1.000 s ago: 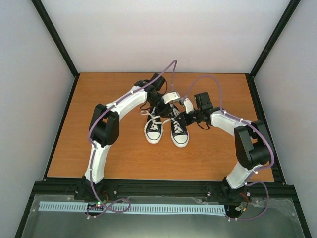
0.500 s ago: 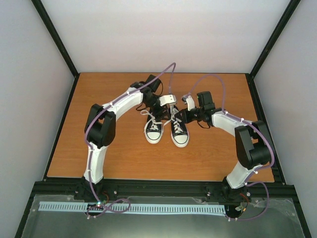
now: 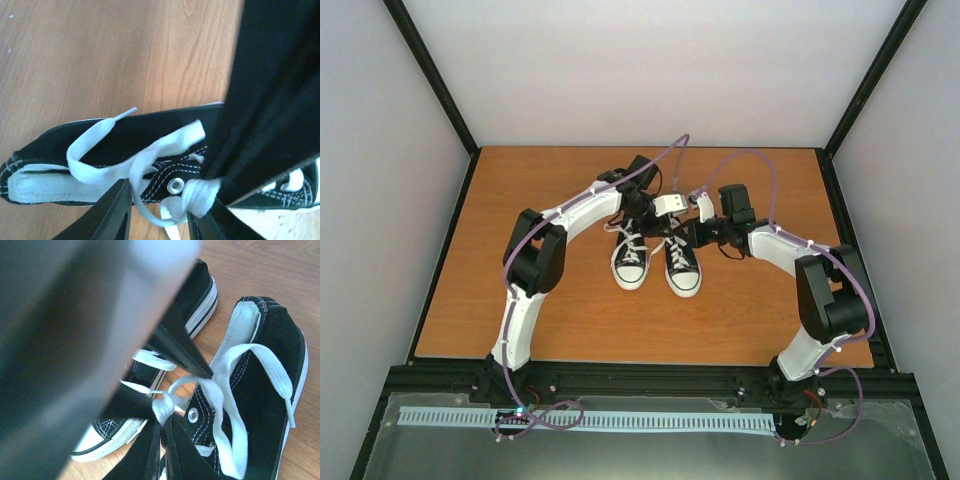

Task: Tie the shoes
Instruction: Cross the shoelace with the shoelace.

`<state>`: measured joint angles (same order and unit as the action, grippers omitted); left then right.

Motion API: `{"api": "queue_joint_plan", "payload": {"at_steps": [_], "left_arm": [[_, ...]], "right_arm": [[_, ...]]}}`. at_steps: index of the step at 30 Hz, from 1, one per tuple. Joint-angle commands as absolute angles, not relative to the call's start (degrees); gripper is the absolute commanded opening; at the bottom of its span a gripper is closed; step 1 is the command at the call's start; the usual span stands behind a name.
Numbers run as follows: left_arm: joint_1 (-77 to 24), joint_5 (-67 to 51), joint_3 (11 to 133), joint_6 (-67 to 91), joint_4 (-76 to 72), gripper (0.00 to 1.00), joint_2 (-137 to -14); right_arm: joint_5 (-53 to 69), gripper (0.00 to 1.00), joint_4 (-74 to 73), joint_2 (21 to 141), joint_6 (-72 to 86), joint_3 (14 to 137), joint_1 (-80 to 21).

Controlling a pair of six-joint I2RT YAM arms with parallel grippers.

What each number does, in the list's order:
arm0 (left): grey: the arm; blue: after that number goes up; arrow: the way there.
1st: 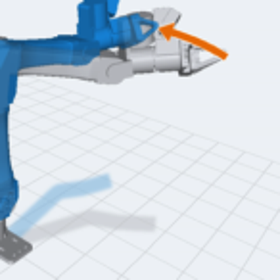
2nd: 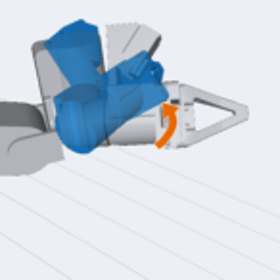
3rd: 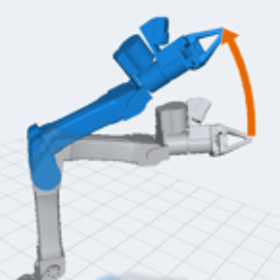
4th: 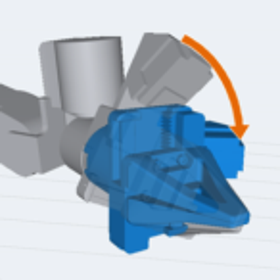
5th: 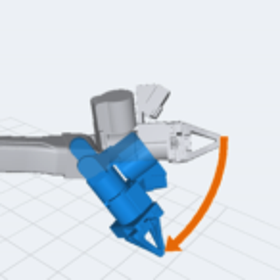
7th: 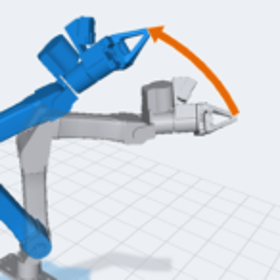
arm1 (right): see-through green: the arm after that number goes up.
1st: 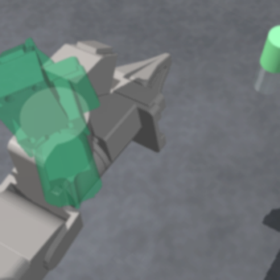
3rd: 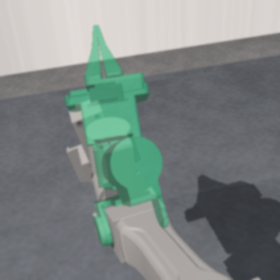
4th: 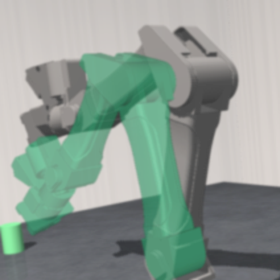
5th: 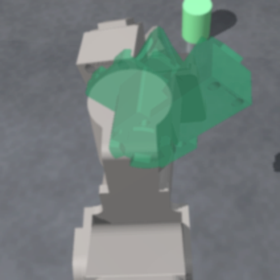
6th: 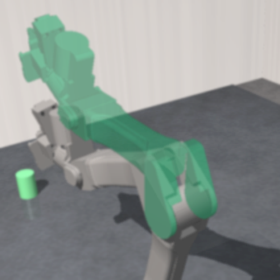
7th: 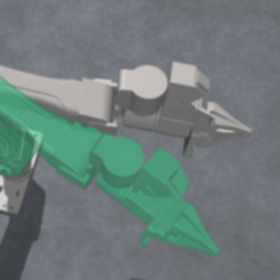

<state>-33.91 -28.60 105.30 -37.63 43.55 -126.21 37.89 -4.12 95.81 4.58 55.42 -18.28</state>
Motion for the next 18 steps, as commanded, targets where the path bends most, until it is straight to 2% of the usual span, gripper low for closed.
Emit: {"api": "queue_joint_plan", "payload": {"at_steps": [1,4,7,15,18], "left_arm": [[-33.93,-31.2,108.38,-37.51,44.14,0.27,-127.54],[-33.93,-32.71,107.42,-38.92,44.96,0.12,-125.84],[-33.92,-33.49,105.65,-41.83,46.48,0.05,-123.91],[-33.75,-36.29,104.37,-46.95,52.97,0.02,-122.5],[-33.75,-37.02,104.41,-46.23,52.93,0.02,-122.62]], "right_arm": [[37.16,0.05,-2.53,93.86,5.14,54.66,-17.85],[36.15,0.05,-2.96,93.59,5.08,54.37,-17.24],[36.14,0.04,-2.54,92.81,5.58,53.53,-16.05],[35.9,0.06,-2.95,94.0,4.83,53.79,-15.18],[35.03,0.17,-3.32,94.16,5.53,54.13,-15.15]]}}
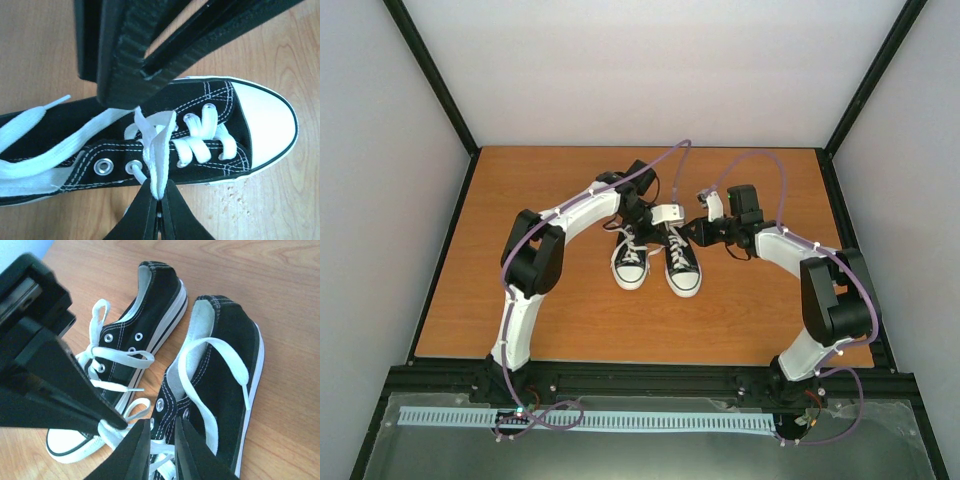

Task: Tie the shoes
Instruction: Cross the shoelace with the shoelace.

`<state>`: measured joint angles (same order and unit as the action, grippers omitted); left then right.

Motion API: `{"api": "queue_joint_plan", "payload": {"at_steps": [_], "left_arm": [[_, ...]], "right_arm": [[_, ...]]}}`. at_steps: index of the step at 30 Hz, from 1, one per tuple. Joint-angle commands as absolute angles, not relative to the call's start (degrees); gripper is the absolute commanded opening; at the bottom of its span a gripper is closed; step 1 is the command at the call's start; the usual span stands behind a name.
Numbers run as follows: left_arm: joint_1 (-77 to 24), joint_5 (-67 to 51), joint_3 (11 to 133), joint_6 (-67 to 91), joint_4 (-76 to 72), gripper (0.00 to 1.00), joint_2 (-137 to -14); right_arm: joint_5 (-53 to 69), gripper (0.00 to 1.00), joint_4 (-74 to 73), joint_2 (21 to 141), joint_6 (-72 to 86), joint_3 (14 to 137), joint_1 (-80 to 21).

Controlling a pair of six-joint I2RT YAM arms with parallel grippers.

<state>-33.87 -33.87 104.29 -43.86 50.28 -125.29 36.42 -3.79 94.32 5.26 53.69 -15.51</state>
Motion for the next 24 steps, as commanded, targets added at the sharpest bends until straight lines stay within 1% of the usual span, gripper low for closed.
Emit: {"api": "queue_joint_plan", "payload": {"at_steps": [1,4,7,10,14,16,18,21,24], "left_arm": [[-33.68,-37.15,104.53,-45.89,52.91,0.01,-122.8],[-33.59,-36.06,105.1,-42.99,51.77,0.01,-123.0],[-33.51,-31.5,106.49,-35.57,48.61,0.01,-123.48],[-33.15,-32.71,107.37,-33.82,49.84,0.01,-123.85],[-33.09,-35.32,106.63,-32.1,49.76,0.01,-123.76],[-33.05,-36.94,108.16,-31.95,51.37,0.01,-124.3],[-33.02,-37.55,109.41,-32.03,53.2,0.01,-124.84],[-33.05,-37.95,109.61,-32.61,54.28,0.01,-124.68],[-33.06,-39.06,109.11,-33.76,55.04,0.01,-124.4]], "right_arm": [[34.99,0.21,-3.62,93.84,5.61,54.29,-15.2],[34.26,0.27,-4.37,91.12,5.32,53.77,-15.18],[36.61,0.33,-2.7,86.07,3.72,50.75,-15.27],[42.11,0.41,3.69,79.71,-0.12,45.22,-15.92],[46.51,0.43,18.24,73.61,-5.74,35.35,-16.49],[48.7,0.47,20.41,73.46,-12.34,32.72,-16.91],[47.24,0.5,16.65,75.38,-20.37,33.7,-18.21],[41.6,0.49,11.61,78.75,-27.19,36.48,-21.71],[33.27,0.44,10.92,81.69,-34.63,38.47,-25.27]]}}
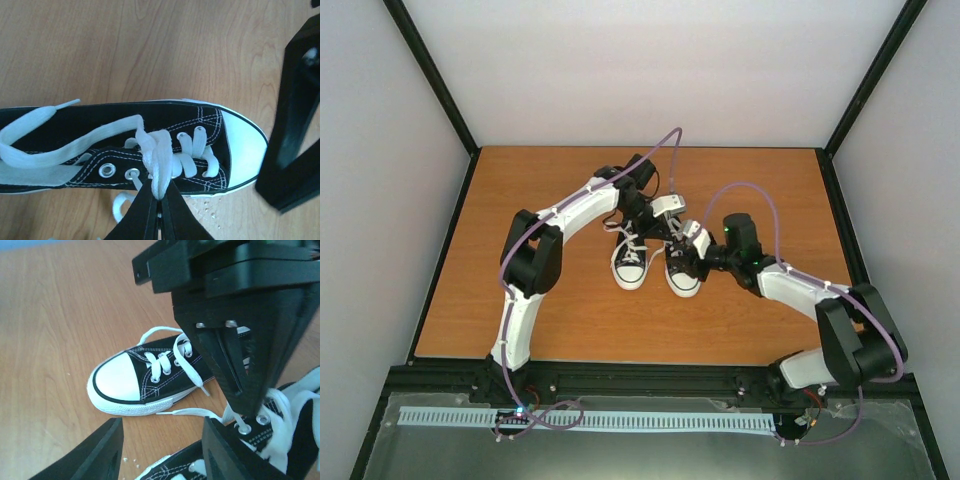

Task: Tie the shoes
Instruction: Cross the shoelace with the shoelace.

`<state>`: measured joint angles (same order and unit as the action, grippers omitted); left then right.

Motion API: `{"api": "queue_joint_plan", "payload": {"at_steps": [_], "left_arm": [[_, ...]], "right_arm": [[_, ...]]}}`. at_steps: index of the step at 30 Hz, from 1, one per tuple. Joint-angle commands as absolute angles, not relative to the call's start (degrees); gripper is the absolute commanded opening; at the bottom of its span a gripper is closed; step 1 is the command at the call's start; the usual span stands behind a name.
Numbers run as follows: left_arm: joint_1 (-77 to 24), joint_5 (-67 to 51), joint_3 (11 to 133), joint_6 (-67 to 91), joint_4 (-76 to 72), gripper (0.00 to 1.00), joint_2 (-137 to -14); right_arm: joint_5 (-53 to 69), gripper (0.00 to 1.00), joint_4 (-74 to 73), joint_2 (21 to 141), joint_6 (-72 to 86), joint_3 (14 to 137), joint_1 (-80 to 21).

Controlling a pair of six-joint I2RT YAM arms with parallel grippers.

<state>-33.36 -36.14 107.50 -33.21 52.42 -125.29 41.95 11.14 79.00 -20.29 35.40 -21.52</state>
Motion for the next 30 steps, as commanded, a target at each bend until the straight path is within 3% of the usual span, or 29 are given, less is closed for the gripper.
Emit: {"api": "queue_joint_plan", "payload": {"at_steps": [1,9,17,30], "left_arm": [[-33.05,-39.21,109.14,-33.94,55.18,0.01,-124.45],[-33.05,-39.31,109.35,-37.41,56.09,0.01,-124.84],[-33.04,-38.65,111.67,-40.93,58.68,0.01,-125.88],[-33.05,-36.25,112.62,-44.32,60.64,0.01,-127.26]], "right_arm": [[30.3,0.42,11.1,82.41,-36.42,39.15,-25.91],[21.99,0.32,12.57,84.26,-46.5,39.28,-26.27],[18.29,0.22,19.31,87.93,-45.75,38.92,-26.28],[19.04,0.24,20.5,88.92,-46.19,39.68,-26.28]]}}
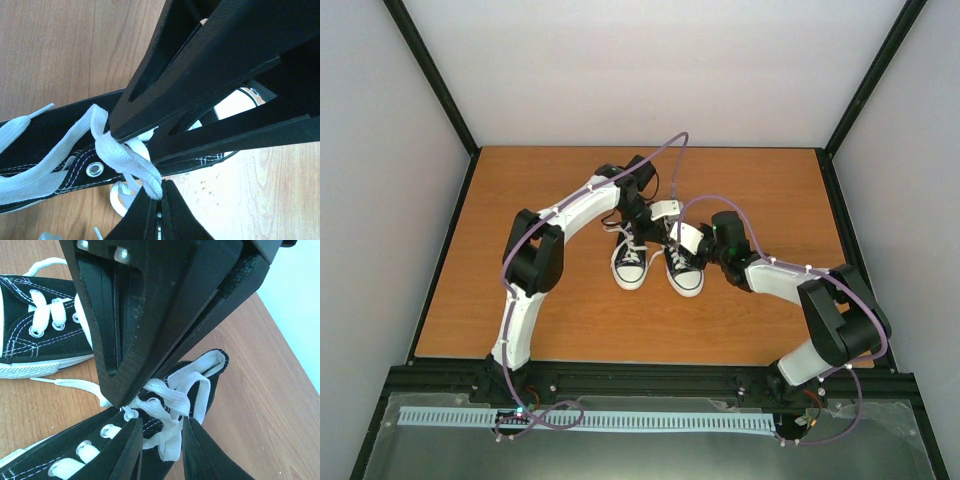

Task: Tie the shoes
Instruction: Cross the shoelace with the shoelace.

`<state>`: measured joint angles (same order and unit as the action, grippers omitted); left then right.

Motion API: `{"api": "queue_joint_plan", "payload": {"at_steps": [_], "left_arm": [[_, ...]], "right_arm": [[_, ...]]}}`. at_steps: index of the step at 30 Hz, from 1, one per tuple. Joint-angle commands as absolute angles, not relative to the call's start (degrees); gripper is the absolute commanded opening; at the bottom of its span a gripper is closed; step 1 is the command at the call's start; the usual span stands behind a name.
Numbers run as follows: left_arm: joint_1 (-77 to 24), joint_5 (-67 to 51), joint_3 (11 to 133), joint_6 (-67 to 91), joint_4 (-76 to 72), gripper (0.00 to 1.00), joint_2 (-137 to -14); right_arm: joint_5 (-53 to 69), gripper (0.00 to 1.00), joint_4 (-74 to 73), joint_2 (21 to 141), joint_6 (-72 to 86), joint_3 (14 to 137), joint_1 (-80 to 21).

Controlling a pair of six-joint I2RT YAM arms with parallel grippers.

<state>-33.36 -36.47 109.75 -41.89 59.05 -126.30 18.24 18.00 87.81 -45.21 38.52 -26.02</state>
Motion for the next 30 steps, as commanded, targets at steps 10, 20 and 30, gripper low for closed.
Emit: {"api": "queue_joint_plan", "payload": {"at_steps": [10,20,30], "left_arm": [[-32.61,-37.07,113.84,-45.3,62.23,0.04,-128.41],[-32.61,-37.86,114.79,-46.07,63.2,0.06,-128.77],[-31.23,-38.08,115.55,-43.08,62.53,0.06,-129.27]], "right_arm": [[19.9,0.23,19.57,91.02,-47.75,40.98,-26.28],[20.76,0.19,19.57,93.3,-47.99,42.69,-26.52],[19.03,0.03,13.12,88.44,-47.57,40.99,-26.72]]}}
